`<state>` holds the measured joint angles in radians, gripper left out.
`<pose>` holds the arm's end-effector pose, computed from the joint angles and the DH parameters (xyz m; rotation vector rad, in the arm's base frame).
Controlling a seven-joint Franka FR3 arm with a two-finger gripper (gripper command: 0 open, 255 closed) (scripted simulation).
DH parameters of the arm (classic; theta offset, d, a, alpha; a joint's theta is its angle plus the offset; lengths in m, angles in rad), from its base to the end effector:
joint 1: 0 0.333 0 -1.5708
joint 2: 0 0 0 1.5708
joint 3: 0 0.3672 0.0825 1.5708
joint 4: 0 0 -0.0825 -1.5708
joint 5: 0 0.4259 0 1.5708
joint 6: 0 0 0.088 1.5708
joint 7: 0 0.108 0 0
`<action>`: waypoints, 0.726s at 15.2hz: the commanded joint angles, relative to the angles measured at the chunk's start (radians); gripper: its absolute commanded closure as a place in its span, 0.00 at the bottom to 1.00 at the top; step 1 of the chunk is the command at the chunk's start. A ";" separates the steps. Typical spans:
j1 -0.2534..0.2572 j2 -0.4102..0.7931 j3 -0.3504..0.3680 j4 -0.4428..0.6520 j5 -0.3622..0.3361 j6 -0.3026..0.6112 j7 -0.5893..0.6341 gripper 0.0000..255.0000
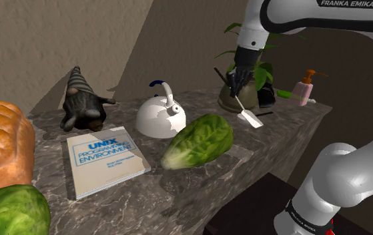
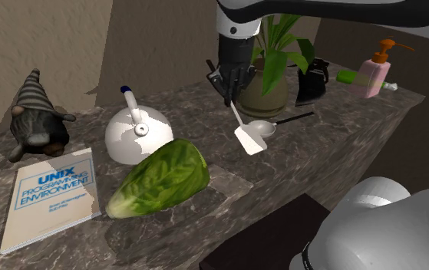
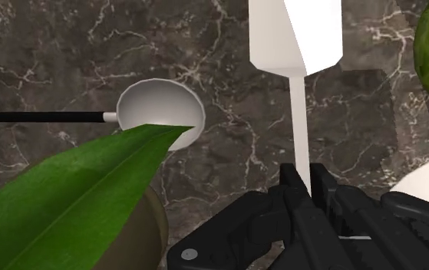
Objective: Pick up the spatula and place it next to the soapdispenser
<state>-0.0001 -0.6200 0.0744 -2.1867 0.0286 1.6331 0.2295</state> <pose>0.3730 0.0397 0.6612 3.1237 -0.2637 0.1043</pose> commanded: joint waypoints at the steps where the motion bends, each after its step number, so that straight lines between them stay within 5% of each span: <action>1: -0.001 0.007 -0.002 0.030 -0.001 -0.023 -0.002 1.00; 11: -0.004 0.055 -0.004 0.205 -0.005 -0.150 -0.001 1.00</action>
<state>-0.0035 -0.5713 0.0706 -2.0026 0.0238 1.4976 0.2280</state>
